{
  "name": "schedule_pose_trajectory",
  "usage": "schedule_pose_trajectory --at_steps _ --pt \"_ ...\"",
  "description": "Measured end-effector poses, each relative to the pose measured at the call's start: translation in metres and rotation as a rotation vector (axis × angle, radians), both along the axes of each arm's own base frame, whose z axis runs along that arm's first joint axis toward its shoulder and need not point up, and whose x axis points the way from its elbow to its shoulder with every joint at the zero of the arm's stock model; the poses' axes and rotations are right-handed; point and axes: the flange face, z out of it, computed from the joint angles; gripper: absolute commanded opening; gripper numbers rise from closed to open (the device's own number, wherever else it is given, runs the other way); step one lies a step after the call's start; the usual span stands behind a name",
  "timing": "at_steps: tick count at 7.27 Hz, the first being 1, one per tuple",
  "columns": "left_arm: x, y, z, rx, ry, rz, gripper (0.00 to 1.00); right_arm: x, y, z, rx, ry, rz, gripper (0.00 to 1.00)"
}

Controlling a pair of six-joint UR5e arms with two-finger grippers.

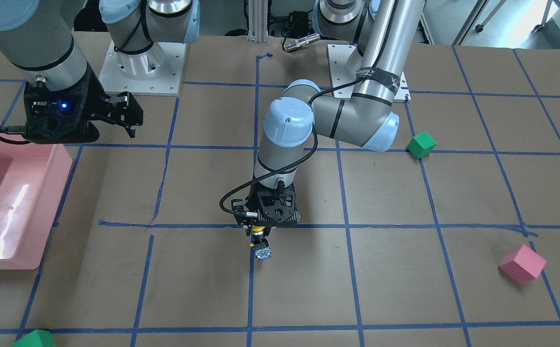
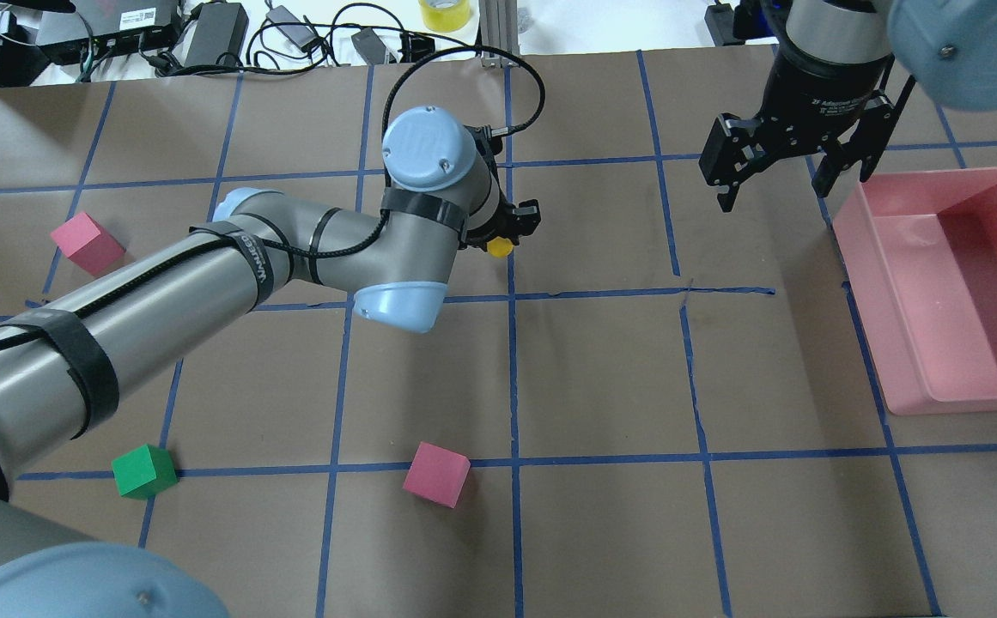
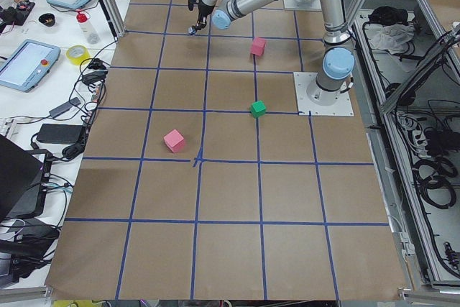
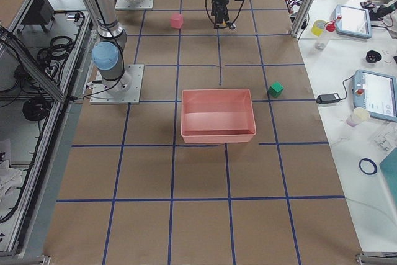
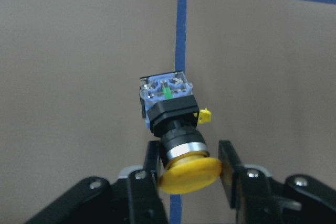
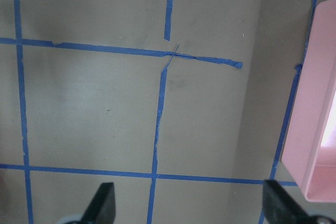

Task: Align button upright
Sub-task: 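Lift and rotate the button switch with the left gripper, yellow cap up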

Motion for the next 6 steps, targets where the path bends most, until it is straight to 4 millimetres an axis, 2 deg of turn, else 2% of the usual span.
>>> schedule_pose_trajectory --at_steps 1,2,4,6 --pt "0.004 -0.008 0.014 0.088 0.023 0.004 0.01 0.0 0.0 0.0 0.0 0.002 -0.002 1.0" --pt "0.012 -0.013 0.015 0.203 0.083 0.011 0.01 0.0 0.0 0.0 0.0 0.002 -0.001 1.0" --pt "0.024 -0.019 0.001 0.382 0.177 0.041 0.01 0.0 0.0 0.001 -0.002 -0.001 -0.002 1.0" --pt "0.023 -0.028 -0.018 0.472 0.197 0.057 0.01 0.0 0.0 0.001 -0.002 -0.002 -0.001 1.0"
